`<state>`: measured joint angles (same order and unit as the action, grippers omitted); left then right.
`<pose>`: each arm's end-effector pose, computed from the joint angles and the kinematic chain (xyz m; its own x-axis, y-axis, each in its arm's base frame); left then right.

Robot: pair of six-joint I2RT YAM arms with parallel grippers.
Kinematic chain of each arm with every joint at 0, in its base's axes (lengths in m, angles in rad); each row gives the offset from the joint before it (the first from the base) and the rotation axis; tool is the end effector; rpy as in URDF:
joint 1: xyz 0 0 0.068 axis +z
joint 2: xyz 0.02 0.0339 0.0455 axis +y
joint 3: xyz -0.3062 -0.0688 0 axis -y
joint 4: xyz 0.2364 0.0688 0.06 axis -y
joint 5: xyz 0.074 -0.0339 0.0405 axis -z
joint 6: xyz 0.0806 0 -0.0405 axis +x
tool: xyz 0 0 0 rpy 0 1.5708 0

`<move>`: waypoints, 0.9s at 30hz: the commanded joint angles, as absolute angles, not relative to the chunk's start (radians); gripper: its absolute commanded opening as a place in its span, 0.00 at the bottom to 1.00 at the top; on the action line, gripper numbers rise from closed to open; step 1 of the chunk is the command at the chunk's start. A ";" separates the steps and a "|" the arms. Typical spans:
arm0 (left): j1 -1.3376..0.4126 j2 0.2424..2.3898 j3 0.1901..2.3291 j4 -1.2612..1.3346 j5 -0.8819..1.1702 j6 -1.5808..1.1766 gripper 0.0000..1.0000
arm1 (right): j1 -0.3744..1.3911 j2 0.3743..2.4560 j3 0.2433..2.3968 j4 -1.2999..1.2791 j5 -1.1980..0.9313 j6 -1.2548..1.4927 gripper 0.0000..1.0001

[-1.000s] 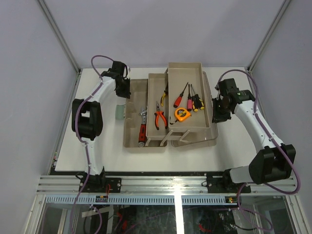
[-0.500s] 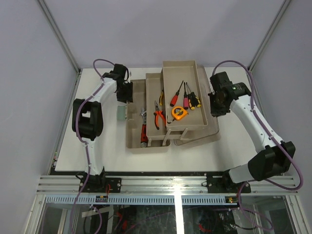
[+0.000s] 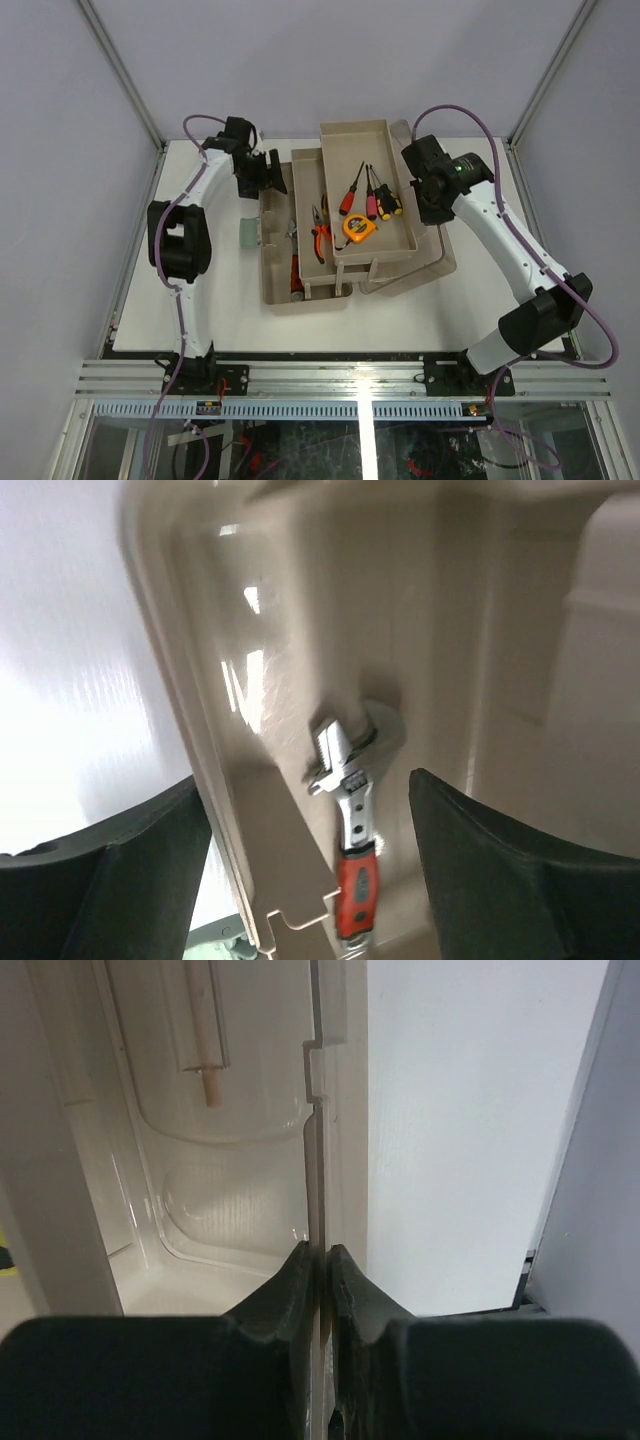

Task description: Pack the tool kit

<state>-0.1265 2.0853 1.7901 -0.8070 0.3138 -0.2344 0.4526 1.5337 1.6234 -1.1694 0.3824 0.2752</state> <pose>0.4754 -0.0855 0.2343 -0.9209 -0.1056 -0.3753 0.0457 0.9268 -0.3728 0.2909 0.1080 0.3692 -0.8304 -0.1235 -0.5433 -0.0227 0.9818 -0.1885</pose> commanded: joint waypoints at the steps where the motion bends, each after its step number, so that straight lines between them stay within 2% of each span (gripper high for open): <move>1: -0.064 2.118 1.959 -0.796 0.450 -0.358 0.76 | 0.494 1.550 1.748 -1.140 0.502 0.304 0.00; 6: 0.008 2.093 2.018 -0.743 0.509 -0.425 0.85 | 0.534 1.604 1.832 -1.195 0.567 0.306 0.00; 12: 0.102 2.041 1.929 -0.683 0.590 -0.486 0.85 | 0.611 1.717 1.952 -1.281 0.664 0.316 0.00; 19: 0.117 1.980 1.786 -0.631 0.626 -0.500 0.85 | 0.719 1.901 2.176 -1.463 0.832 0.329 0.00; 27: 0.134 1.964 1.739 -0.622 0.653 -0.495 0.85 | 0.811 1.926 2.154 -1.461 0.991 0.340 0.00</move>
<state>0.1246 2.0148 1.7580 -0.6888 0.6109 -0.4870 0.7635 1.9297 2.1292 -1.5040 0.8917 0.2955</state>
